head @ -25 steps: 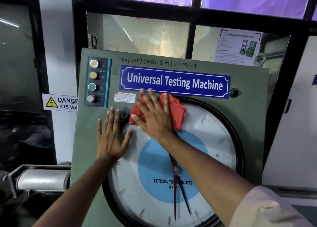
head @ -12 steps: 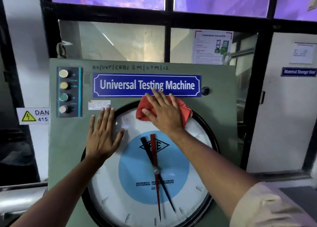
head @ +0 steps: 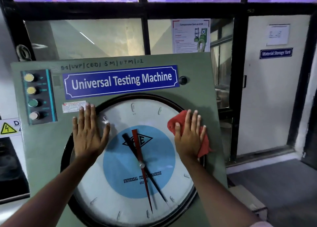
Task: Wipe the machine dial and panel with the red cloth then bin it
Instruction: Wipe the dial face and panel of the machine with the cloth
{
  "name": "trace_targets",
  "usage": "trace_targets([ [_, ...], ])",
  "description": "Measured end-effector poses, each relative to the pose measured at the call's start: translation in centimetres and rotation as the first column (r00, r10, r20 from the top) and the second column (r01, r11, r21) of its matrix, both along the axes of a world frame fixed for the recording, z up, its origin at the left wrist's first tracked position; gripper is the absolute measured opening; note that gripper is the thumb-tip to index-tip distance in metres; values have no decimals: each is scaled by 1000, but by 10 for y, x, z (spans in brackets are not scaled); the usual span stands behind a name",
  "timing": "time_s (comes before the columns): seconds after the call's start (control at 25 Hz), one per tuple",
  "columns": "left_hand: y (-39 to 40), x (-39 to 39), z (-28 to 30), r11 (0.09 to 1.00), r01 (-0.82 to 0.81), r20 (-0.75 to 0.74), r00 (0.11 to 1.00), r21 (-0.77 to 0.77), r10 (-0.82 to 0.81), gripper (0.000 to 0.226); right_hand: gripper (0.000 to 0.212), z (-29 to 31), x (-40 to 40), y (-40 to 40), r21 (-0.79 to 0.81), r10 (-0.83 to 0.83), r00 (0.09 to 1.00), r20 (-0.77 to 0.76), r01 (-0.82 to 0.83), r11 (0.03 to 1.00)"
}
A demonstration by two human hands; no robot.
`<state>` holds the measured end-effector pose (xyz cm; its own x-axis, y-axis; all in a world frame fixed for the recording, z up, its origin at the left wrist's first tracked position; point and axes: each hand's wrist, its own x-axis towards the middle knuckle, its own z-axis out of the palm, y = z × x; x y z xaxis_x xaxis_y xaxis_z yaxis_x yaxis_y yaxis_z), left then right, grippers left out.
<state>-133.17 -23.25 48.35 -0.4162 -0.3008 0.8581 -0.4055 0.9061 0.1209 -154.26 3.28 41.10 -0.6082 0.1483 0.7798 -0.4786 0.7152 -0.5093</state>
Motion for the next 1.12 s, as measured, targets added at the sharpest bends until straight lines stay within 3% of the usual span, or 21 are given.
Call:
trace_targets([
  [0.2, 1, -2, -9, 1000, -20, -14, 1000, -9, 20, 86, 73, -59, 18, 4, -68, -107, 984, 145, 118, 991],
  [0.36, 11, 4, -22, 999, -34, 56, 998, -42, 36, 82, 73, -73, 26, 1, -82, -97, 980, 174, 113, 990],
  [0.52, 14, 3, -36, 997, 14, 130, 991, -77, -4, 78, 72, -53, 22, -5, -72, -81, 985, 151, 93, 993],
  [0.92, -19, 13, -59, 992, -43, 35, 998, -118, 48, 83, 68, 64, 27, -83, 13, 47, 991, -125, -46, 999],
  [1.12, -36, 27, -69, 986, -60, -6, 998, -153, 60, 84, 67, 118, 71, -161, 216, 282, 920, -271, -228, 949],
])
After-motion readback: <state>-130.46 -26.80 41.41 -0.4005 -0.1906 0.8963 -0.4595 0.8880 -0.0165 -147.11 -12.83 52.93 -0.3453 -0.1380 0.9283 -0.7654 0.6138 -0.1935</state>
